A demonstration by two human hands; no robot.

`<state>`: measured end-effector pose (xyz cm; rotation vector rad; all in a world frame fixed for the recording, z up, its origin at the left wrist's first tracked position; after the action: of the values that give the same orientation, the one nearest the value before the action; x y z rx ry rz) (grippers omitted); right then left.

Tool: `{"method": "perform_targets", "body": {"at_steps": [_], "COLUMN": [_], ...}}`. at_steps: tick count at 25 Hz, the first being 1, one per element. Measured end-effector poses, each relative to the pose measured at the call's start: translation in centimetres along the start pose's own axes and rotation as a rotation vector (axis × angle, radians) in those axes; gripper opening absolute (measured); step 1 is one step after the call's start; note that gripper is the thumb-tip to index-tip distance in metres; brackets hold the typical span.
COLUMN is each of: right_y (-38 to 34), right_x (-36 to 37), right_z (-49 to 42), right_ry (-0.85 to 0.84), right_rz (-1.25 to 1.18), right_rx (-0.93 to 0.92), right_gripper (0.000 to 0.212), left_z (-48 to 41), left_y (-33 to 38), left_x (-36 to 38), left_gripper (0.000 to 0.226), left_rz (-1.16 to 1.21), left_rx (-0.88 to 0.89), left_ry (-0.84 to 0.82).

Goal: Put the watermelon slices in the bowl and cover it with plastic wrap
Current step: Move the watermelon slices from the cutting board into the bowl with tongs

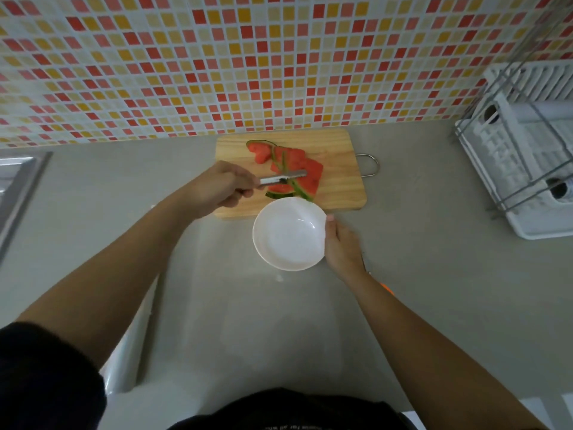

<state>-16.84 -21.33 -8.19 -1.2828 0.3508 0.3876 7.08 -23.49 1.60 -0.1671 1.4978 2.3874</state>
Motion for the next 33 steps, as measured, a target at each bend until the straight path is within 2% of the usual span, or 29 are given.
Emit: {"method": "perform_targets", "body": {"at_steps": [4,7,10,13,15,17,20,23,28,33], "right_y": [0.1,0.1,0.1,0.1,0.0,0.0,-0.2,-0.4,-0.3,-0.5], "right_x": [0.0,0.0,0.0,-0.1,0.0,0.0,-0.2,-0.2,-0.2,-0.4], "right_z": [-0.2,-0.2,-0.3,-0.3,-0.3,-0.3,-0.2,-0.1,-0.2,0.0], "right_ry": [0.01,0.024,0.024,0.027,0.031,0.037,0.042,0.048,0.05,0.061], "right_rz": [0.034,0.062,0.072,0.063,0.041,0.034,0.055,0.093,0.066,0.066], "right_rx": [0.011,0.015,0.019,0.01,-0.001,-0.014,-0.006,-0.028,-0.027,-0.045], "right_gripper": [0.061,0.057,0.056,0.052,0.05,0.049,0.049,0.05,0.053,0.049], "left_z": [3.4,3.4,3.1,3.9,4.9,5.2,2.6,-0.4,-4.4,-6.7], "left_y": [-3.3,-3.5,-2.7,-1.7,-0.5,0.6,-1.3,-5.4,-7.6,-6.9], "left_x": [-0.3,1.8,3.5,2.4,0.4,-2.2,-4.8,-4.2,-2.8,-1.9], "left_gripper": [0.016,0.017,0.029,0.038,0.034,0.032,0.022,0.023,0.013,0.015], "left_rz": [-0.214,-0.368,-0.575,-0.856,-0.922,-0.825,-0.359,-0.002,0.143,0.192], "left_rx": [-0.097,-0.117,-0.141,-0.177,-0.159,-0.106,-0.149,-0.224,-0.24,-0.215], "left_ry": [-0.11,-0.096,-0.115,-0.1,-0.049,0.07,0.24,0.266,0.221,0.184]}}
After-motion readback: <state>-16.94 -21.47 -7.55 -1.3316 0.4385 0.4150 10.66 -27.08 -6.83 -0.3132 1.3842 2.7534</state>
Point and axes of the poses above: each hand's wrist, its own z-axis away from the middle knuckle, its own x-axis out of the palm, y = z × x, the point moved 8 cm from there along -z, towards the middle knuckle, and after that the axes turned 5 degrees about -z, right-handed, at the moved point
